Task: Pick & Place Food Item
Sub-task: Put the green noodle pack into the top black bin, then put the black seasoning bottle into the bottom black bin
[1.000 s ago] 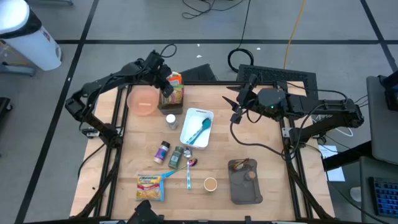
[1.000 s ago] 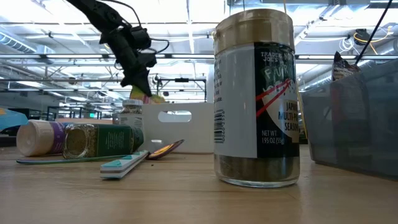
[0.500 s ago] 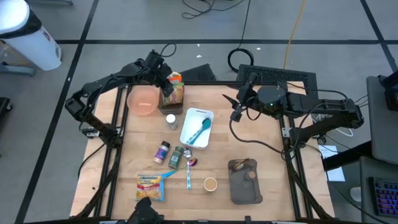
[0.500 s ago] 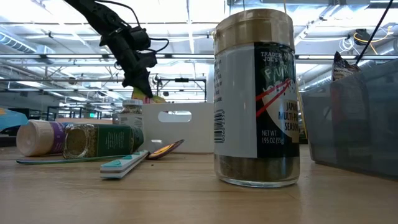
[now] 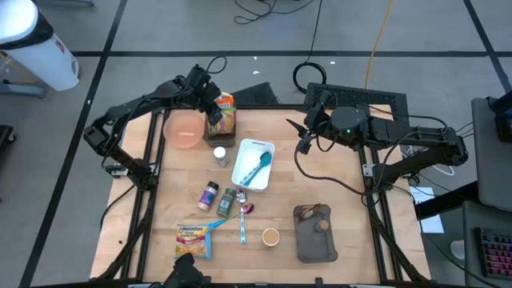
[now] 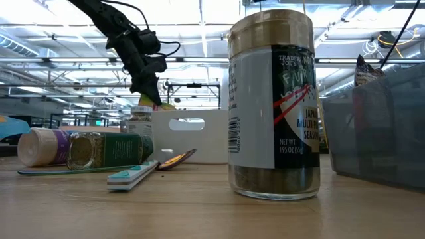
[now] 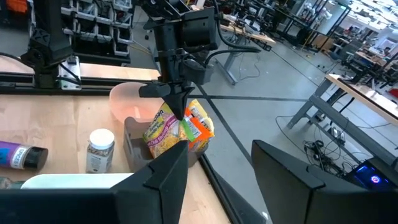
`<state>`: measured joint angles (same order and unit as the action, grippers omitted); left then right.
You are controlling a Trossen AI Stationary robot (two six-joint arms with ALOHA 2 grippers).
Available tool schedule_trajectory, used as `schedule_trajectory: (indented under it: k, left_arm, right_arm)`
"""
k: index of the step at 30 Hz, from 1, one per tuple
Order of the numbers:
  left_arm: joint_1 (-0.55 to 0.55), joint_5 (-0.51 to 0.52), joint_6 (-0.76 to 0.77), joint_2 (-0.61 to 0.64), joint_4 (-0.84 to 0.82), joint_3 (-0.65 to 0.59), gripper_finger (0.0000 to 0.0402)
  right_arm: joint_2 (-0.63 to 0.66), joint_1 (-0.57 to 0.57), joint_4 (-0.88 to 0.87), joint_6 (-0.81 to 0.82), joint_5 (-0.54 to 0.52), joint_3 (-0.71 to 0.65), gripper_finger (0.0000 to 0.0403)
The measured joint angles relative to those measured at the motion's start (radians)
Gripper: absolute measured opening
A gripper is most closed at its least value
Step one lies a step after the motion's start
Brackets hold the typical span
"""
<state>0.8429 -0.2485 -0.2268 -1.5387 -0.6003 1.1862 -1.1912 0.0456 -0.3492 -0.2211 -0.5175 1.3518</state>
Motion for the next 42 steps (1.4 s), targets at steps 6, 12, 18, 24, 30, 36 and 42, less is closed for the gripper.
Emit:
schedule_trajectory:
  k: [6,12,18,24,30,36,42]
  left_arm:
    - [0.0,0.035,-0.001,0.0,0.001,0.0,0.003]
    - [0.0,0.035,-0.003,0.0,0.003,0.0,0.0049]
    - [0.002,0.05,-0.005,0.0,-0.001,0.014,0.0084]
    - [0.007,0.057,0.0,0.0,-0.065,0.131,0.0118]
    - [0.006,0.119,-0.005,0.0,-0.324,0.333,0.0133]
    - [0.003,0.118,0.021,0.031,-0.674,0.482,0.0134]
    - [-0.05,0.117,0.14,0.141,-0.86,0.476,0.0134]
  right_arm:
    - [0.0,0.0,0.0,0.0,0.0,0.0,0.0169]
    - [0.0,0.0,0.0,0.0,0.0,0.0,0.0169]
    - [0.0,0.0,0.0,-0.004,0.0,0.0,0.0169]
    - [0.0,0.001,0.0,-0.008,0.0,0.0,0.0169]
    - [0.0,0.001,0.0,-0.011,-0.002,0.0,0.0169]
    - [0.0,0.002,0.0,-0.011,-0.004,0.0,0.0169]
    - [0.0,0.002,0.0,-0.017,-0.005,0.0,0.0169]
